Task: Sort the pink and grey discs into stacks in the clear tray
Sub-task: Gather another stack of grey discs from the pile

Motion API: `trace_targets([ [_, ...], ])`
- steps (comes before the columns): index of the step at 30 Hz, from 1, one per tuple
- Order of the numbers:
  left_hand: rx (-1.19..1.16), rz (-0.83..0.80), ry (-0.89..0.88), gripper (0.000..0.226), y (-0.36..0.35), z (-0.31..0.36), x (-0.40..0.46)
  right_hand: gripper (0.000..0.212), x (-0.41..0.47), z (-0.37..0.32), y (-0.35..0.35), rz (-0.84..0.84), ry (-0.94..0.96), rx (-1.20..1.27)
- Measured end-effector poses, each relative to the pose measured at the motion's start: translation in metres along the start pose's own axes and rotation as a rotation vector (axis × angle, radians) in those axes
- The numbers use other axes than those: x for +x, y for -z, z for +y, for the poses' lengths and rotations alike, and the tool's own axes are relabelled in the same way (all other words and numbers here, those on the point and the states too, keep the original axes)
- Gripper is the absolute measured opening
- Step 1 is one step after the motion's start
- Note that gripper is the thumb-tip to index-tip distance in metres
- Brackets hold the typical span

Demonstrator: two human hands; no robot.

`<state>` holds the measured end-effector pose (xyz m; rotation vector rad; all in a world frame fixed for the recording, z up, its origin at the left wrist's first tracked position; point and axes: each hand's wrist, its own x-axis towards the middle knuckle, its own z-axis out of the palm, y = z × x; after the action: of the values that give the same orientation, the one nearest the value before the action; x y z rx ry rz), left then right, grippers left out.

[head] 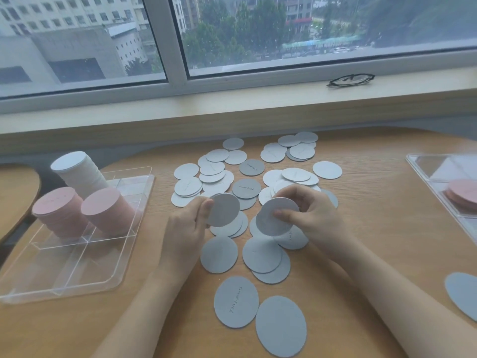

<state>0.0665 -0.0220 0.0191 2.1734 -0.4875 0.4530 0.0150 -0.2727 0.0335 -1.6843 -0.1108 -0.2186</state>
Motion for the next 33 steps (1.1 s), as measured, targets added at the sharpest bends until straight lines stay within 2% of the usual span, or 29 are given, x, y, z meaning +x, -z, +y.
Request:
trace_targets([
  [4, -0.093, -0.151, -0.035, 0.033, -0.027, 0.026, -0.001, 0.018, 0.0, 0.0, -0.003, 0.027, 0.029, 0.048],
  [8, -0.167, -0.22, -0.033, 0.025, -0.042, 0.034, -0.003, 0.018, 0.002, 0.004, -0.002, 0.067, 0.025, -0.015],
  [10, -0.206, -0.268, -0.032, 0.018, -0.043, 0.029, -0.006, 0.019, 0.002, 0.005, -0.002, 0.064, 0.014, -0.083],
  [14, -0.119, -0.291, -0.116, 0.026, -0.041, 0.02, -0.012, 0.031, 0.004, 0.009, -0.007, 0.065, 0.042, -0.331],
  [17, -0.049, -0.278, -0.154, 0.032, -0.042, 0.022, -0.014, 0.038, 0.002, 0.01, -0.012, -0.003, 0.064, -0.373],
  [21, -0.072, -0.24, -0.148, 0.035, -0.04, 0.02, -0.013, 0.04, -0.001, 0.014, -0.016, -0.119, 0.157, -0.407],
  [25, -0.013, -0.293, -0.17, 0.04, -0.041, 0.02, -0.013, 0.063, -0.004, 0.016, -0.024, -0.29, 0.178, -0.543],
  [28, -0.017, -0.323, -0.14, 0.038, -0.043, 0.019, -0.012, 0.07, -0.002, 0.013, -0.024, -0.363, 0.153, -0.498],
  [30, -0.027, -0.31, -0.102, 0.029, -0.042, 0.017, -0.012, 0.06, 0.005, 0.014, -0.018, -0.253, 0.15, -0.481],
  [33, -0.058, -0.3, -0.044, 0.027, -0.039, 0.018, -0.011, 0.049, 0.025, 0.024, -0.002, 0.093, 0.233, -0.85],
])
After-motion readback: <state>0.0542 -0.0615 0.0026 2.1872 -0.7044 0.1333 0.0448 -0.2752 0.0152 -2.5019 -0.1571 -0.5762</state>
